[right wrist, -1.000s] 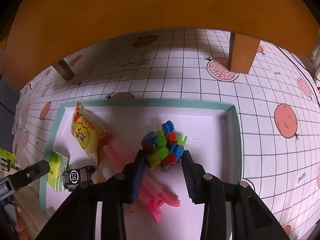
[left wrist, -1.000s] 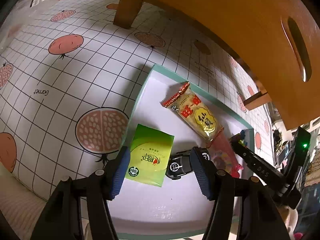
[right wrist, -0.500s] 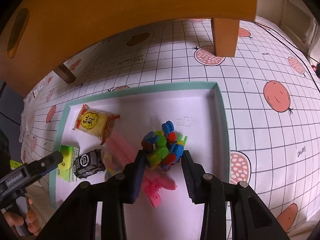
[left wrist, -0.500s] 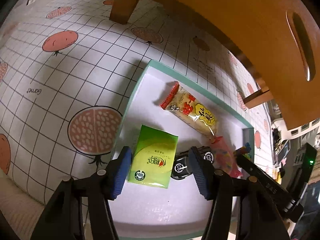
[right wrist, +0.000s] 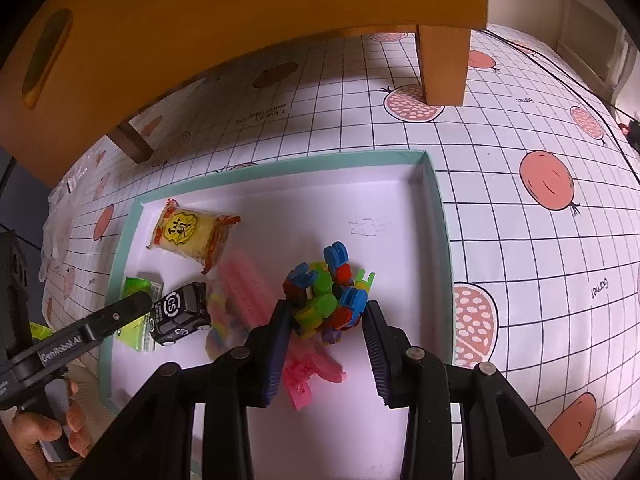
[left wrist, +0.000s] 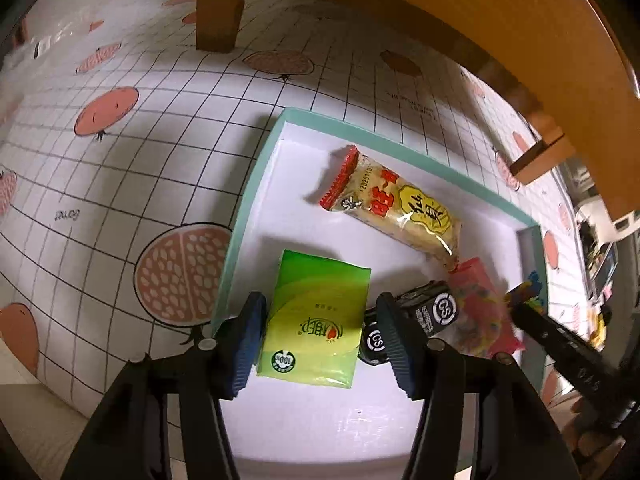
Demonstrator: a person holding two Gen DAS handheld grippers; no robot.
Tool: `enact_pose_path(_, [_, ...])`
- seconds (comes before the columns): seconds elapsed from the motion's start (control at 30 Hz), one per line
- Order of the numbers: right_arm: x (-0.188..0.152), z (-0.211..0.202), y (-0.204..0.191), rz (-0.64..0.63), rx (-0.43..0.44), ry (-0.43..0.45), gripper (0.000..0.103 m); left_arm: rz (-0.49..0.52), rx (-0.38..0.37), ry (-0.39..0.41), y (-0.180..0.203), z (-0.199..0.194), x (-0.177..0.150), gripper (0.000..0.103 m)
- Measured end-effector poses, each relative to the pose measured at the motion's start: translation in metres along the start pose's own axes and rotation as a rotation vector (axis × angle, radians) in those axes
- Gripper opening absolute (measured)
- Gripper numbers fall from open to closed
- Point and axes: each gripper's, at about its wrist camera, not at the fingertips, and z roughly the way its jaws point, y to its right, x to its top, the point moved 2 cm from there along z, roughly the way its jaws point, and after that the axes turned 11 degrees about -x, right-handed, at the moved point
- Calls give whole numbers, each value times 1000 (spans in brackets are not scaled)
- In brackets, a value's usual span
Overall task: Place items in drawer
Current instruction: 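Lift the tissue pack and block cluster and carry both into the drawer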
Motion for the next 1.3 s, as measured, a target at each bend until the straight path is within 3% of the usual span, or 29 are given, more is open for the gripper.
enact_pose_path(0.03, [0, 0, 1, 0, -3, 1, 39, -6, -1, -1, 0, 0, 0, 52])
enact_pose_path(0.57, [-10, -19, 10, 14, -21, 32, 39, -8, -6, 13, -2, -8, -2, 50])
enact_pose_path(0.97, [-15, -51, 2, 5, 2, 79, 39, 28, -38, 112, 3, -52, -5, 50])
enact_pose_path(1.3, [-9, -102, -2, 1, 31, 176, 39, 36, -97, 228, 24, -105, -4, 50])
